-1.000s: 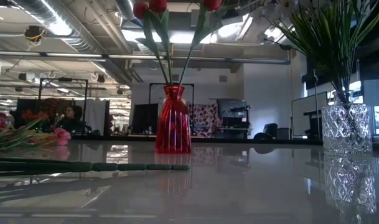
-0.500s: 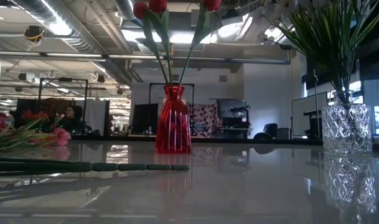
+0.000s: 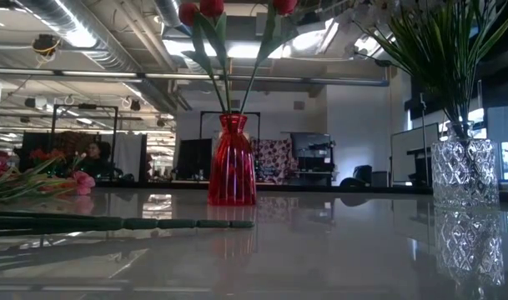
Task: Sort flowers into vase by color
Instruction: Put the bottom left pink flowers into the pink vase
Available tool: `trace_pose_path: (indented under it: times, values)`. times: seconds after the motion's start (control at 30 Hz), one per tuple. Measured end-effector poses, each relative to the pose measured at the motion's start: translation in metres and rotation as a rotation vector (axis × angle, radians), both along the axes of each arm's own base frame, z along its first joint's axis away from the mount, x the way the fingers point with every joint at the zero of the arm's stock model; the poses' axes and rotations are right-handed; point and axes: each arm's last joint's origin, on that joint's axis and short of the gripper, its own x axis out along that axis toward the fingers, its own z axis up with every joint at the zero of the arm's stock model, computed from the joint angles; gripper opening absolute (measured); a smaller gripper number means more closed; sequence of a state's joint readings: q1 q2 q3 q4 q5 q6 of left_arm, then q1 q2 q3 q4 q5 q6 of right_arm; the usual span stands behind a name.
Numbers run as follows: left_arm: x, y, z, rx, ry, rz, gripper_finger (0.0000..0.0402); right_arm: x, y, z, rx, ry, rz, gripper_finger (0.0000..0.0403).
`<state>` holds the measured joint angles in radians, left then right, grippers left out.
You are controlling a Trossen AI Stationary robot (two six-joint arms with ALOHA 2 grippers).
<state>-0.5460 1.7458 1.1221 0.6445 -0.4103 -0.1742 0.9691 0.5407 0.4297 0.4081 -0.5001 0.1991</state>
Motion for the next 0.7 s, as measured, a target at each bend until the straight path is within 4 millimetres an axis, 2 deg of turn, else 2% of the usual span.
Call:
trace_pose_path:
  times: [0.33, 0.7]
  values:
    - [-0.002, -0.003, 0.000, -0.003, 0.001, -0.016, 0.0129, 0.003, 0.006, -0.011, -0.098, -0.014, 0.001, 0.0010]
    - [-0.003, -0.005, 0.000, -0.102, 0.013, -0.024, 0.0129, 0.009, 0.013, -0.025, -0.224, -0.010, -0.016, 0.0043]
